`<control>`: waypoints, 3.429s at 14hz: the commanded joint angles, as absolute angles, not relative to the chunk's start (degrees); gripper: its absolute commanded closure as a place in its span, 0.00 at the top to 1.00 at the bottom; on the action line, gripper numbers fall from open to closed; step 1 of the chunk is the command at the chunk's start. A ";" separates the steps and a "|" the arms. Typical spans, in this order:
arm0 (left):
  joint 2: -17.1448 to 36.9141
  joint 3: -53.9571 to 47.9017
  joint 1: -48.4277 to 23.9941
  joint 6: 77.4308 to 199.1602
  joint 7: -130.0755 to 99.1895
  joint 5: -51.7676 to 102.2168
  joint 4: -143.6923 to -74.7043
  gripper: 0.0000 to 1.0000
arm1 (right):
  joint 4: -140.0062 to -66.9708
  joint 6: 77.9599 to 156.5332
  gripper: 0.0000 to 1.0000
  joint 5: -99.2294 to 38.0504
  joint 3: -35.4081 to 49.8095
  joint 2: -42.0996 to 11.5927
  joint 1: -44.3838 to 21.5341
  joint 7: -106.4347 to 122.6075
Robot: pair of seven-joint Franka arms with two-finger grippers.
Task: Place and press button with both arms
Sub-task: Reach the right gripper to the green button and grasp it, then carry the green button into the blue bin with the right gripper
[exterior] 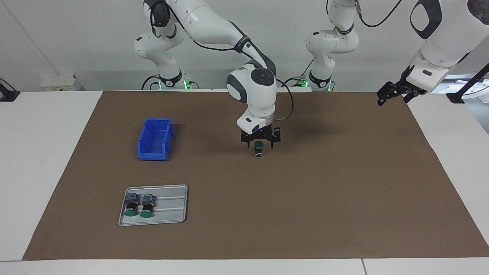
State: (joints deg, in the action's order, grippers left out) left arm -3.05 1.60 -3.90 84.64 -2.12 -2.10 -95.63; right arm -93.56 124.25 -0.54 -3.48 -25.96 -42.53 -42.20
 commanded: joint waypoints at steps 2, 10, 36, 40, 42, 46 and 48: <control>-3.87 1.49 -3.52 84.20 -2.72 -2.99 -95.80 1.00 | -104.57 132.87 0.99 0.00 -3.43 -21.45 -42.54 -38.15; -3.87 1.41 -3.51 84.29 -2.90 -2.99 -95.89 1.00 | -104.77 134.39 0.92 -0.09 -2.37 -22.41 -43.51 -37.97; -4.04 1.41 -3.43 84.20 -2.90 -2.99 -95.89 1.00 | -127.53 113.03 0.01 -1.05 -2.99 11.00 -3.78 3.87; -4.04 1.41 -3.43 84.20 -2.90 -2.99 -95.89 1.00 | -133.06 119.51 0.01 -0.97 -2.99 10.81 -4.83 4.22; -4.04 1.41 -3.43 84.20 -2.90 -2.99 -95.89 1.00 | -134.82 122.68 0.01 -0.97 -2.99 9.50 -4.83 4.39; -4.04 1.41 -3.43 84.20 -2.90 -2.99 -95.89 1.00 | -135.35 123.31 0.02 -0.88 -2.99 7.91 -4.22 7.12; -4.04 1.41 -3.43 84.20 -2.90 -2.99 -95.89 1.00 | -135.79 123.92 0.02 -0.88 -2.99 7.65 -4.31 6.86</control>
State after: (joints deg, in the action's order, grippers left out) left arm -3.10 1.55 -3.62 84.64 -2.52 -2.10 -95.63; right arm -134.91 122.73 -0.63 -3.17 7.31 -4.87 5.57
